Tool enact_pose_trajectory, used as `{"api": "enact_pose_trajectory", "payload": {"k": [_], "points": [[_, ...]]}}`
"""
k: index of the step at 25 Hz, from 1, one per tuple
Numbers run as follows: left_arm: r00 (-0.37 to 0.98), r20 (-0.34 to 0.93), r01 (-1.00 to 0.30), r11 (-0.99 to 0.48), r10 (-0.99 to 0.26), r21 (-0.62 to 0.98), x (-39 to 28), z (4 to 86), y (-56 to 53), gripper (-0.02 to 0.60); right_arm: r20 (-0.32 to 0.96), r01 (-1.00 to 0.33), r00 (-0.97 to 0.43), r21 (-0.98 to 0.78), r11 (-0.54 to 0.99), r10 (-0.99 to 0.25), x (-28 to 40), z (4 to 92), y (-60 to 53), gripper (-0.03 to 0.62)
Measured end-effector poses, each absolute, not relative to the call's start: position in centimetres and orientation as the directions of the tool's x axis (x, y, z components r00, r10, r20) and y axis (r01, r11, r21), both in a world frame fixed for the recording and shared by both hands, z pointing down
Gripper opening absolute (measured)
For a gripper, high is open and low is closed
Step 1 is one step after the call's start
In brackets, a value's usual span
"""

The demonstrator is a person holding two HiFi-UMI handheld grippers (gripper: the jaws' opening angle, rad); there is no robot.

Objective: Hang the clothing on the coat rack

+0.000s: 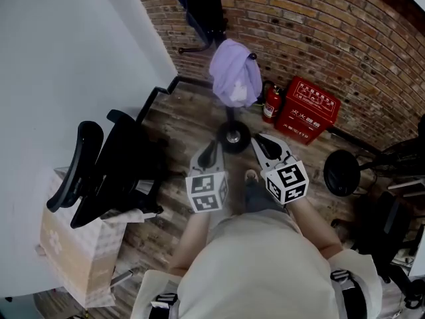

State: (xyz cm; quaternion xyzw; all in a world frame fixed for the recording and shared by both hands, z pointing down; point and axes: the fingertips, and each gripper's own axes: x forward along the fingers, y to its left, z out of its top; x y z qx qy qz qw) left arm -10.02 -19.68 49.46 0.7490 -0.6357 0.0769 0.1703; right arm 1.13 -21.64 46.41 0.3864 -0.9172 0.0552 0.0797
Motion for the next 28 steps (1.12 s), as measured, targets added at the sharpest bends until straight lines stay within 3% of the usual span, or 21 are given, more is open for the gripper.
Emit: {"api": "enact_pose_trajectory", "payload": {"k": [28], "points": [[0.223,0.312,-0.97,-0.18,-0.923,0.161,-11.2,49.6,-13.2,0.012,0.156,-0.73,-0.682,-0.068,0.68,-0.715,-0.5,46.1,-15.2,-0.002]]}}
